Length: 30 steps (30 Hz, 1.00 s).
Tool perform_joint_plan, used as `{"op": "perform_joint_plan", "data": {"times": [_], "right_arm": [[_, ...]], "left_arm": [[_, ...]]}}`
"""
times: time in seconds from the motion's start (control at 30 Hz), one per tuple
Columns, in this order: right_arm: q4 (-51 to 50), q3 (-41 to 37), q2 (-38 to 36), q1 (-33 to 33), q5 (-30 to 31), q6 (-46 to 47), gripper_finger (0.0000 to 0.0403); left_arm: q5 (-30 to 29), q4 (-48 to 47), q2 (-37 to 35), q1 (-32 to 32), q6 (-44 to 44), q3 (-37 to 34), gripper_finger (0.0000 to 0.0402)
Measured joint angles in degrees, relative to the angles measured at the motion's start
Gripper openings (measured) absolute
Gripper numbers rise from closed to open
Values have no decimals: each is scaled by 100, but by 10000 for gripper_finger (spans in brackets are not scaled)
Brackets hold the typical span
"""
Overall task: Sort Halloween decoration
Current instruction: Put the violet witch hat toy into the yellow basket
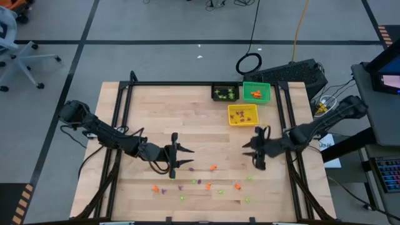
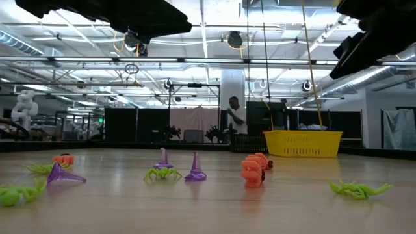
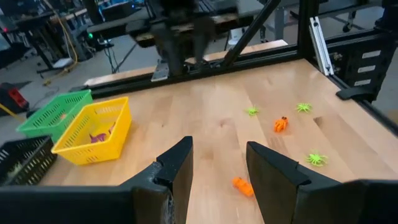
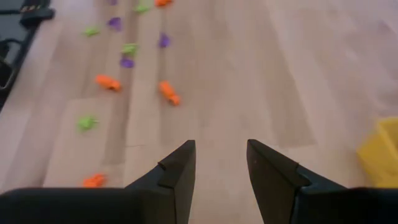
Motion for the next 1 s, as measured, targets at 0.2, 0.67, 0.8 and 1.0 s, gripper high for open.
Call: {"op": "perform_joint_plan", "data": {"times": [0.2,0.67,0.8,1.0], "right_arm": [[1107,0,1089,518,126,-164,130],[4018,393,3440,509,-534,-1259,130],[4037,895,4025,408,-613,-1470,130],[4060,1690,4864,262,-868,-1818,130]], "left_arm": [[0,-22,29,0,-230,0,152],[0,-18,793,-198,-934,0,152],[-2,-21,925,-274,-932,0,152],[-2,-161,923,-369,-935,0,152]]}}
